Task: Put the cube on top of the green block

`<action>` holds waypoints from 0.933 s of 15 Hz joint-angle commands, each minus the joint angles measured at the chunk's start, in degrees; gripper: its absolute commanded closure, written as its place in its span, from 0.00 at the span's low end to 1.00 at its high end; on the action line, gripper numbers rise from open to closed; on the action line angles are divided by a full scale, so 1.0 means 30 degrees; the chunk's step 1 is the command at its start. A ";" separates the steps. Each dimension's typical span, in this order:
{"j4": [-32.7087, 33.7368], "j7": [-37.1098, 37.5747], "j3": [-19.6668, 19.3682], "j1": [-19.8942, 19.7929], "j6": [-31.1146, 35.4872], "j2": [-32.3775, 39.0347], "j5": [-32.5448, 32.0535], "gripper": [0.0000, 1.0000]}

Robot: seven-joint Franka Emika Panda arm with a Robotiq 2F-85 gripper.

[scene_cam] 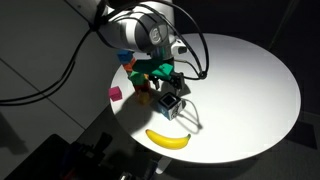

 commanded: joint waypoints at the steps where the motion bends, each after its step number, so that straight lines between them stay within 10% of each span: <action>1: 0.0977 0.0899 -0.0189 0.0161 -0.0624 0.0924 -0.0565 0.00; 14: 0.1144 0.2052 -0.0581 0.0433 -0.1000 0.1738 -0.0564 0.00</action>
